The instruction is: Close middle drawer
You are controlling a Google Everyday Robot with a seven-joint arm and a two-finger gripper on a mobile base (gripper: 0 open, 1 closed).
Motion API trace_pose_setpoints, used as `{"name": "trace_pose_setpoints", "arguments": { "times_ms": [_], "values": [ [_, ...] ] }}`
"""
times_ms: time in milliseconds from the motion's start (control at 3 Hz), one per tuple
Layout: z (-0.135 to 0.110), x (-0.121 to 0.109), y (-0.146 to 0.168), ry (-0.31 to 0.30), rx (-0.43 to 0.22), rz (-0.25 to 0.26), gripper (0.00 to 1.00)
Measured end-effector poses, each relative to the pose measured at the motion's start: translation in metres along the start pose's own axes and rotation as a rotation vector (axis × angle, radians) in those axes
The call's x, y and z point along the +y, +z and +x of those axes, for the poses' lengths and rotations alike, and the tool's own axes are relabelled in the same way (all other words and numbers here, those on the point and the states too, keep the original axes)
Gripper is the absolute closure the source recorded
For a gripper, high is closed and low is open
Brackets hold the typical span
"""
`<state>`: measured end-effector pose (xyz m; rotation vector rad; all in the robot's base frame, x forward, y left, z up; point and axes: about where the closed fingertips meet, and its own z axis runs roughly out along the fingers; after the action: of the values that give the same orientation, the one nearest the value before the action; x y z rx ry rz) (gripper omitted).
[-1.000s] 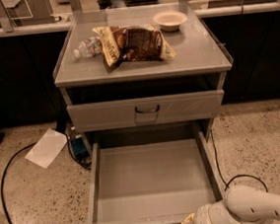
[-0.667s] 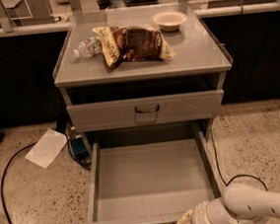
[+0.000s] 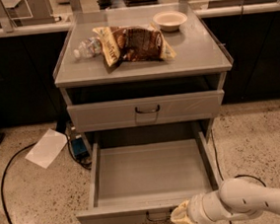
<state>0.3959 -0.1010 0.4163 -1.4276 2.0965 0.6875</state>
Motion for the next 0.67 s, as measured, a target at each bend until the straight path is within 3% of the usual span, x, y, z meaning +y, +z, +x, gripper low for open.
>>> {"name": "trace_pose_setpoints", "arguments": {
  "times_ms": [333,667],
  "values": [
    [-0.001,-0.003,-0.003,0.0,-0.003,0.006,1.0],
    [-0.01,-0.028,-0.012,-0.009,-0.035,0.028,1.0]
  ]
}}
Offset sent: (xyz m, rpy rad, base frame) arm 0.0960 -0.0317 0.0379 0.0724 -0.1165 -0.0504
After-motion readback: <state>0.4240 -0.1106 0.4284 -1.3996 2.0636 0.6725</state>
